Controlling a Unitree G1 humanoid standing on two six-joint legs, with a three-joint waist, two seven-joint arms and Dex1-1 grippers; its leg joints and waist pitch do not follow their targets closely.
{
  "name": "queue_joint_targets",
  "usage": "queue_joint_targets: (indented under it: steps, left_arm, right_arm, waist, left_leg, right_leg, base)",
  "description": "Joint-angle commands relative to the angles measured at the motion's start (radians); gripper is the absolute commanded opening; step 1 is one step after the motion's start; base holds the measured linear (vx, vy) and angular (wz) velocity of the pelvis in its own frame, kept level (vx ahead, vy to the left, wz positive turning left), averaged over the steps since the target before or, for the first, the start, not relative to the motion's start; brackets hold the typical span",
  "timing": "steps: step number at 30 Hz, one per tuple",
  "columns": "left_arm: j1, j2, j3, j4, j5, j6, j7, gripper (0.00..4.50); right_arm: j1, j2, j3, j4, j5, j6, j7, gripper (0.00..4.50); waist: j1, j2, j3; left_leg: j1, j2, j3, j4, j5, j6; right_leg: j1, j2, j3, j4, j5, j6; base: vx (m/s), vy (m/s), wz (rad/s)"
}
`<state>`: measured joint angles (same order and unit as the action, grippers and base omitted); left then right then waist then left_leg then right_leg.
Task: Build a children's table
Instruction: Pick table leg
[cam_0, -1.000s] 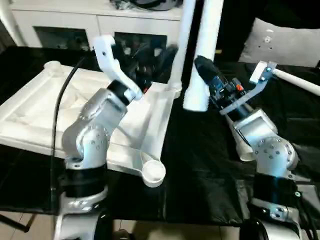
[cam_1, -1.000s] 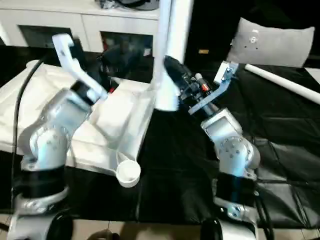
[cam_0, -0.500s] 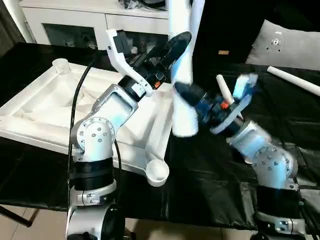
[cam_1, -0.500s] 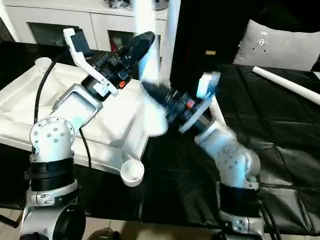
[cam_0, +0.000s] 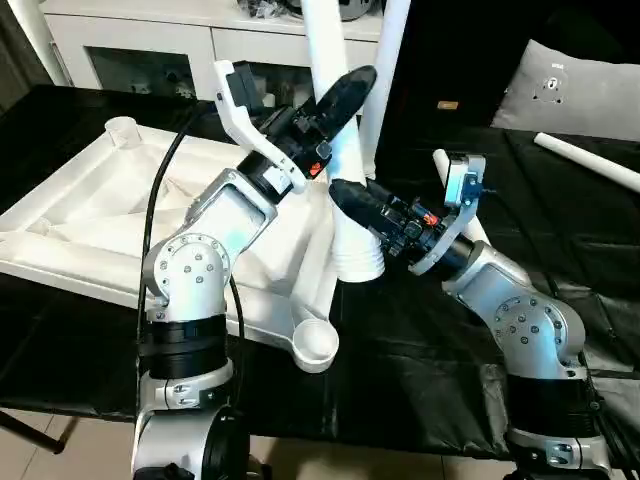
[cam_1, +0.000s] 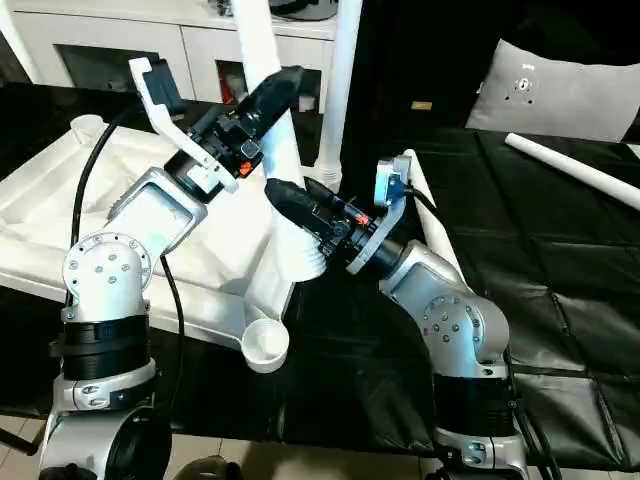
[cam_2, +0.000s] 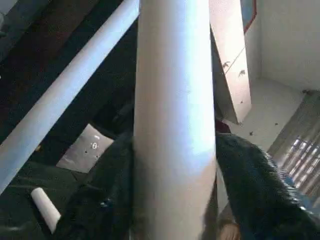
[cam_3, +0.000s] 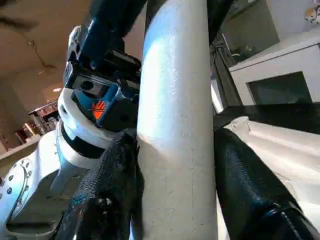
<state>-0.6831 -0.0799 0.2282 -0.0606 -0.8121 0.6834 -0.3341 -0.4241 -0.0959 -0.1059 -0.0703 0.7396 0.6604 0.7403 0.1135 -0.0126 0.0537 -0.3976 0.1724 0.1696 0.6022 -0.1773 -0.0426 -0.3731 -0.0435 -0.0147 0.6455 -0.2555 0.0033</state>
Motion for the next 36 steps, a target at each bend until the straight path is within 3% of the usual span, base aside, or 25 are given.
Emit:
queue_joint_targets:
  steps: [1, 6, 10, 13, 15, 22, 25, 31, 36]
  left_arm:
    - [-0.009, -0.003, -0.019, -0.015, -0.017, 0.000, -0.020, 2.35]
    - [0.001, 0.003, -0.021, -0.018, -0.024, -0.003, -0.020, 1.88]
    - [0.005, 0.011, -0.025, -0.016, -0.015, -0.008, -0.022, 1.82]
    - [0.016, 0.069, -0.093, -0.011, 0.099, -0.058, -0.056, 1.81]
    - [0.018, 0.084, -0.113, -0.010, 0.125, -0.070, -0.065, 1.80]
    - [0.017, 0.106, -0.140, -0.017, 0.151, -0.092, -0.088, 1.80]
    - [0.036, 0.136, -0.194, -0.043, 0.172, -0.112, -0.150, 1.80]
    - [0.069, 0.162, -0.235, -0.074, 0.164, -0.114, -0.239, 1.80]
    - [0.083, 0.176, -0.258, -0.096, 0.152, -0.123, -0.286, 1.80]
  right_arm:
    - [0.000, -0.009, 0.009, 0.013, -0.017, -0.010, -0.008, 1.86]
    - [-0.001, -0.015, 0.015, 0.016, -0.019, -0.019, -0.007, 1.86]
    - [-0.001, -0.020, 0.021, 0.016, -0.028, -0.029, -0.004, 1.86]
    - [-0.001, -0.034, 0.037, 0.028, -0.080, -0.071, -0.017, 1.86]
    - [0.000, -0.035, 0.037, 0.038, -0.088, -0.093, -0.010, 2.41]
    - [-0.003, -0.075, 0.038, 0.033, -0.060, -0.059, 0.037, 3.06]
    - [-0.011, -0.138, 0.070, 0.034, -0.067, -0.042, 0.114, 3.38]
    - [-0.032, -0.257, 0.122, 0.065, -0.081, 0.003, 0.251, 3.54]
    - [-0.043, -0.298, 0.148, 0.083, -0.077, 0.015, 0.317, 3.54]
  waist:
    - [0.000, -0.007, -0.066]
    - [0.000, -0.006, -0.066]
    - [-0.001, -0.003, -0.067]
    - [-0.001, -0.003, -0.067]
    - [-0.002, -0.003, -0.067]
    - [-0.001, -0.007, -0.068]
    - [0.002, -0.006, -0.068]
    - [0.002, -0.009, -0.066]
    - [0.002, -0.011, -0.066]
  left_leg:
    - [0.024, 0.049, -0.017, -0.061, -0.037, 0.013]
    - [0.025, 0.050, -0.017, -0.060, -0.037, 0.011]
    - [0.026, 0.050, -0.017, -0.061, -0.040, 0.009]
    - [0.025, 0.050, -0.018, -0.061, -0.038, 0.006]
    - [0.026, 0.051, -0.017, -0.061, -0.043, 0.002]
    - [0.025, 0.049, -0.016, -0.059, -0.033, 0.012]
    - [0.026, 0.051, -0.016, -0.059, -0.038, 0.015]
    - [0.025, 0.052, -0.015, -0.057, -0.047, 0.023]
    - [0.025, 0.052, -0.014, -0.056, -0.054, 0.032]
  right_leg:
    - [0.045, -0.084, 0.035, -0.071, 0.131, -0.183]
    - [0.045, -0.085, 0.035, -0.071, 0.132, -0.182]
    - [0.044, -0.084, 0.035, -0.070, 0.130, -0.184]
    - [0.044, -0.083, 0.035, -0.071, 0.134, -0.169]
    - [0.043, -0.084, 0.035, -0.070, 0.127, -0.164]
    - [0.047, -0.084, 0.035, -0.067, 0.161, -0.180]
    - [0.047, -0.084, 0.034, -0.067, 0.146, -0.178]
    - [0.046, -0.085, 0.034, -0.068, 0.130, -0.200]
    - [0.045, -0.086, 0.034, -0.070, 0.097, -0.212]
  base:
    - [0.000, 0.000, 0.00]
    - [0.000, 0.000, 0.00]
    - [0.000, 0.000, 0.00]
    - [0.000, 0.000, 0.00]
    - [0.000, 0.000, 0.00]
    - [0.000, 0.000, 0.00]
    - [0.000, 0.000, 0.00]
    - [0.000, 0.000, 0.00]
    - [0.000, 0.000, 0.00]
